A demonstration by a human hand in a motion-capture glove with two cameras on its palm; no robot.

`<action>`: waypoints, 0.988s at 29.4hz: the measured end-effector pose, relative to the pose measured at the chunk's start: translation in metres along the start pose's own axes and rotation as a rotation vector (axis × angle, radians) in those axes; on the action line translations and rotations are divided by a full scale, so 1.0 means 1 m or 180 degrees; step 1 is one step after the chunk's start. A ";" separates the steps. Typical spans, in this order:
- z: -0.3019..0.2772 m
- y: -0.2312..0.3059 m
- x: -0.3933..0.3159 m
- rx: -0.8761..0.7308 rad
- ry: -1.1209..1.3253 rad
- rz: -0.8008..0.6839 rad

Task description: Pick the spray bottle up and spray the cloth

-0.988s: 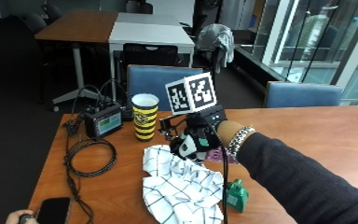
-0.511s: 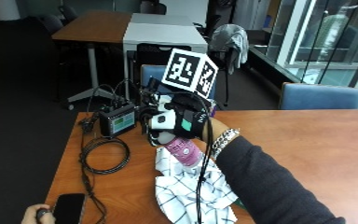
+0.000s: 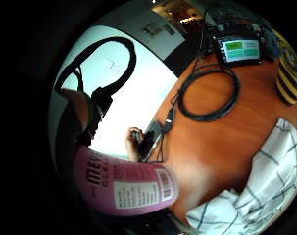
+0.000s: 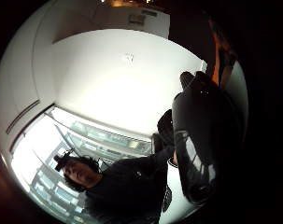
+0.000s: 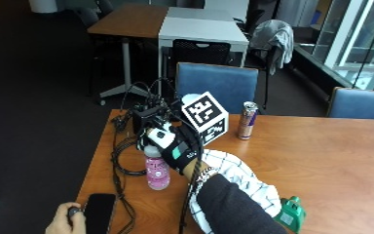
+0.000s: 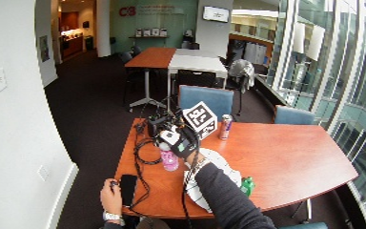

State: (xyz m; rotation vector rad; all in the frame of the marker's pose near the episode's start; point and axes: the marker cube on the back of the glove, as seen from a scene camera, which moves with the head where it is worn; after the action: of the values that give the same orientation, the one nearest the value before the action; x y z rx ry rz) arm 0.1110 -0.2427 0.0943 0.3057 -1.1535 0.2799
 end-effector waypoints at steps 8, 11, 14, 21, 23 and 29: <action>0.023 0.002 0.031 -0.0159 0.0042 0.0125; 0.031 0.007 0.036 -0.0227 0.0069 0.0126; 0.036 0.010 0.039 -0.0254 0.0060 0.0093; 0.043 0.002 0.018 -0.0326 0.0167 -0.0033; 0.046 -0.002 0.011 -0.0397 0.0194 -0.0095; 0.047 -0.007 -0.001 -0.0466 0.0215 -0.0184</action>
State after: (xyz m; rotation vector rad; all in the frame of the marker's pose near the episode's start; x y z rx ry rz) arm 0.0730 -0.2672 0.1101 0.1988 -1.0904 0.1529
